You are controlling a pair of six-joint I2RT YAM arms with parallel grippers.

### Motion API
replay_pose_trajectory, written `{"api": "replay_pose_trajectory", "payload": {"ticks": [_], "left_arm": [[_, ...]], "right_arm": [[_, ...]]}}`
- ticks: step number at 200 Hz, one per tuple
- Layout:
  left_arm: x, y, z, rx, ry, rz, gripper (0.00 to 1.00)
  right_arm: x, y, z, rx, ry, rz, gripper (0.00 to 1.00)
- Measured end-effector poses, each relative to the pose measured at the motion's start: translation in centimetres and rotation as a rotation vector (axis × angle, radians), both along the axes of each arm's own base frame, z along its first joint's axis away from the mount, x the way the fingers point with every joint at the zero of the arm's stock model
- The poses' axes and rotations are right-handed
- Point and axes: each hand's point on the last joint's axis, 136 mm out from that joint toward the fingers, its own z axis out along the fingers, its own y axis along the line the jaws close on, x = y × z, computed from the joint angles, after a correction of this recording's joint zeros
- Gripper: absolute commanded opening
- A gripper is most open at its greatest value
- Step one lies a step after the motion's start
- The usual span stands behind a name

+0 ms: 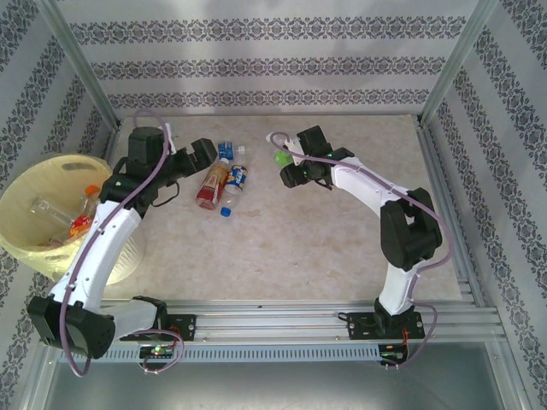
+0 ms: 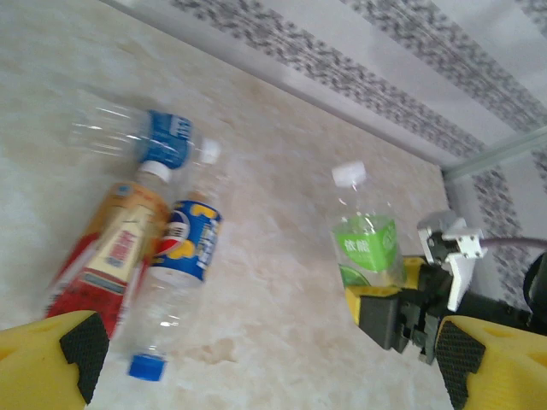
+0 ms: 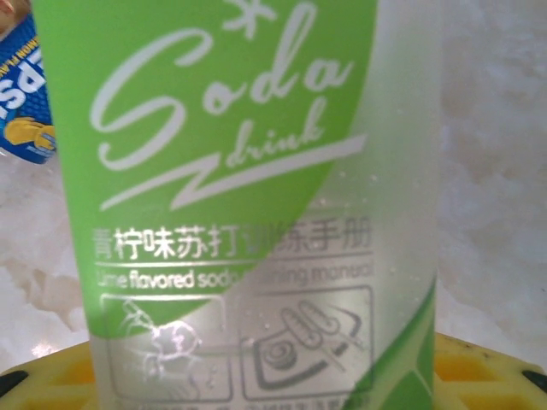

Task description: Put the plastic bottles in the bin

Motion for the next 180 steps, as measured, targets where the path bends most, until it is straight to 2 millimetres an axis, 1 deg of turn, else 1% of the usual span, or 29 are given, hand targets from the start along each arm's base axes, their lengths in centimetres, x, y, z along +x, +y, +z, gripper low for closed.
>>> {"api": "replay_pose_trajectory", "payload": {"ticks": [30, 49, 82, 103, 125, 140, 153, 180], "left_arm": [[0.7, -4.1, -0.5, -0.034, -0.002, -0.125, 1.00], [1.0, -6.6, -0.8, -0.063, -0.001, -0.208, 1.00], [1.9, -10.0, -0.6, -0.125, -0.020, -0.322, 1.00], [2.3, -12.1, -0.4, -0.151, -0.025, -0.379, 1.00], [2.6, -14.2, -0.5, -0.158, -0.021, -0.425, 1.00], [3.0, -15.2, -0.7, -0.158, -0.011, -0.437, 1.00], [3.8, -15.6, -1.1, -0.143, 0.003, -0.415, 1.00], [6.0, -15.1, -2.0, -0.105, 0.032, -0.329, 1.00]], "right_arm": [[-1.0, -0.5, 1.7, 0.099, -0.036, -0.031, 0.39], [-1.9, -0.3, 2.8, 0.191, -0.056, -0.042, 0.39], [-3.1, 1.3, 4.6, 0.378, -0.066, -0.031, 0.38], [-3.4, 2.4, 5.3, 0.474, -0.061, -0.012, 0.39], [-3.8, 3.6, 6.0, 0.537, -0.053, 0.016, 0.39], [-4.2, 4.7, 6.8, 0.570, -0.063, 0.053, 0.40], [-4.7, 5.6, 7.3, 0.594, -0.064, 0.087, 0.40], [-5.6, 6.9, 8.1, 0.635, -0.058, 0.145, 0.41]]}}
